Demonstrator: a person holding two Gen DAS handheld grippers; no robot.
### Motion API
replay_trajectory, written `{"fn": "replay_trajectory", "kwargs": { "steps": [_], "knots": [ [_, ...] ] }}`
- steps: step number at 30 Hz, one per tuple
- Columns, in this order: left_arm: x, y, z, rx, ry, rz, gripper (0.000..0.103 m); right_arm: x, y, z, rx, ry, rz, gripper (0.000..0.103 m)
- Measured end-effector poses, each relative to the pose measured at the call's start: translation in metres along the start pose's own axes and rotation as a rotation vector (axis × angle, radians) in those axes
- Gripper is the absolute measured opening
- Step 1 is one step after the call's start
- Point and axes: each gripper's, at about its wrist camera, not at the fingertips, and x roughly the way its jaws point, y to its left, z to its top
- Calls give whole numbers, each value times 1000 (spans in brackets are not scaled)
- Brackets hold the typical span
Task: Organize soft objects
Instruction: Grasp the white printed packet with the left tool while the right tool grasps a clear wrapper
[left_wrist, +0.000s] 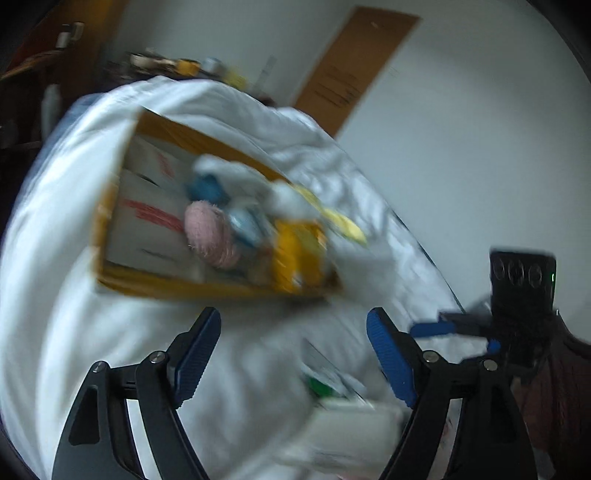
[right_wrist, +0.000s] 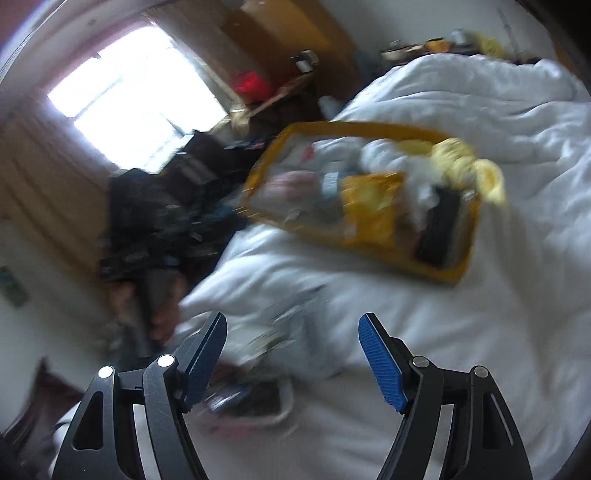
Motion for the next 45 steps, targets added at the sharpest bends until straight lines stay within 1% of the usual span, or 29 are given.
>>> {"fn": "replay_trajectory", "kwargs": {
  "steps": [1,2,4,5,8,10,13,15,17,19,20,22,23,24,26,28,29,30,32,35,37,40,42,43,45],
  "knots": [
    [4,-7,-4,17,19,3,81,-2,6,-6,-19,-12,-8,78],
    [9,-13,-7,37,47,4,81,0,10,-8,-38,-15,-34,78],
    [16,-21,-14,71,83,-11,81,10,14,-10,-67,3,-84,78],
    [18,-26,-19,98,105,-11,81,19,12,-10,-77,27,-103,78],
    [19,-33,-28,137,141,-10,81,37,-1,-12,-62,56,-140,78],
    [11,-35,-36,148,148,-23,81,47,-14,-13,-43,69,-147,78],
    [3,-44,-47,189,168,-58,81,59,-25,-10,-8,81,-125,78],
    [0,-52,-55,250,177,-29,81,64,-27,-8,11,79,-93,78],
    [1,-63,-64,311,186,15,81,67,-25,-4,23,73,-30,78],
    [4,-62,-61,325,192,45,81,69,-19,-1,12,67,7,78],
    [5,-60,-60,313,192,54,81,74,-13,0,-6,75,4,78],
    [5,-51,-56,275,204,61,81,90,-7,3,-27,115,-64,78],
    [5,-46,-56,255,211,62,81,95,-6,3,-29,128,-74,77],
    [6,-41,-56,241,215,56,81,98,-6,3,-31,133,-83,75],
    [4,-34,-55,220,212,26,81,101,-5,2,-41,130,-105,60],
    [0,-32,-55,213,207,11,81,98,-2,1,-50,122,-106,51],
    [-2,-32,-54,217,199,6,81,97,-1,1,-56,118,-114,44],
    [-7,-32,-55,222,191,2,81,95,-1,0,-64,114,-121,43],
    [-12,-30,-53,217,175,-1,81,93,1,0,-68,97,-127,35],
    [-19,-30,-53,210,139,-9,81,87,2,1,-69,64,-140,29],
    [-18,-33,-57,224,145,-22,81,84,3,3,-66,45,-157,25],
    [-17,-40,-63,293,162,-25,81,78,1,4,-57,17,-177,24],
    [-19,-41,-63,345,158,-20,81,76,-1,6,-50,-1,-192,24],
    [-21,-38,-63,350,160,-25,81,74,-2,7,-44,-13,-197,24],
    [-24,-27,-61,319,171,-34,81,71,-3,9,-43,-31,-212,24]
  ]
}}
